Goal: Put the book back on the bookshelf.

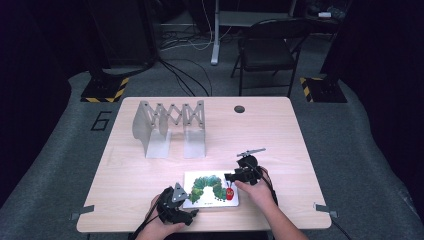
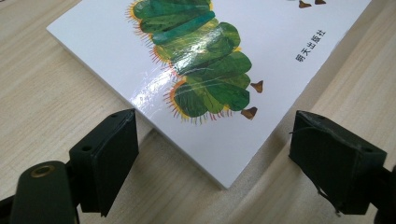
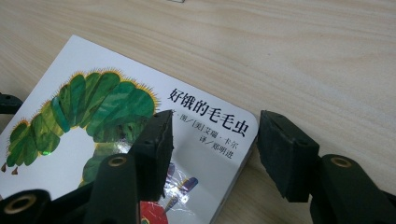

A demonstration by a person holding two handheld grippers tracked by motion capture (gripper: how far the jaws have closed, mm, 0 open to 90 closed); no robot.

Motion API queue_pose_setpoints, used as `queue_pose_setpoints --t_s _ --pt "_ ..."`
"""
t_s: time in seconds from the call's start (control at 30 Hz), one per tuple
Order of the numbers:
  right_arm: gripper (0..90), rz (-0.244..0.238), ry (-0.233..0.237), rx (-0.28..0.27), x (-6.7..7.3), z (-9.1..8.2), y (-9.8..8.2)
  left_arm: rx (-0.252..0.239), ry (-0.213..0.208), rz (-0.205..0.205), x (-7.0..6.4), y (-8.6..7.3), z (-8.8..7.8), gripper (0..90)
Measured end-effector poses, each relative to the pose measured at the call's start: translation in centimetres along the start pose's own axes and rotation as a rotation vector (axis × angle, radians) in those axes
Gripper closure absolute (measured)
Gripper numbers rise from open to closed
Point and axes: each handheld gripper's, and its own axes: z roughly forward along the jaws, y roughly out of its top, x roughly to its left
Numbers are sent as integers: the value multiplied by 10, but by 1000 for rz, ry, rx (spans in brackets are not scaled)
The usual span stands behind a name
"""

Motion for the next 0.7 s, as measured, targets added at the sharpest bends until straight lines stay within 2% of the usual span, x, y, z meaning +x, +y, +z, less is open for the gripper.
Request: queue_pose_setpoints --t_s 0.07,0.1,0.27,0.7 --pt "457 8 -1 6 1 1 0 0 -5 -1 0 0 0 154" --pt "458 -5 -2 7 0 2 0 -1 -7 -4 0 0 0 153" --pt "462 -11 -11 24 -1 6 -1 -2 -5 -5 0 0 0 154" --pt "446 -5 -13 23 0 8 -2 9 1 1 -1 0 0 134"
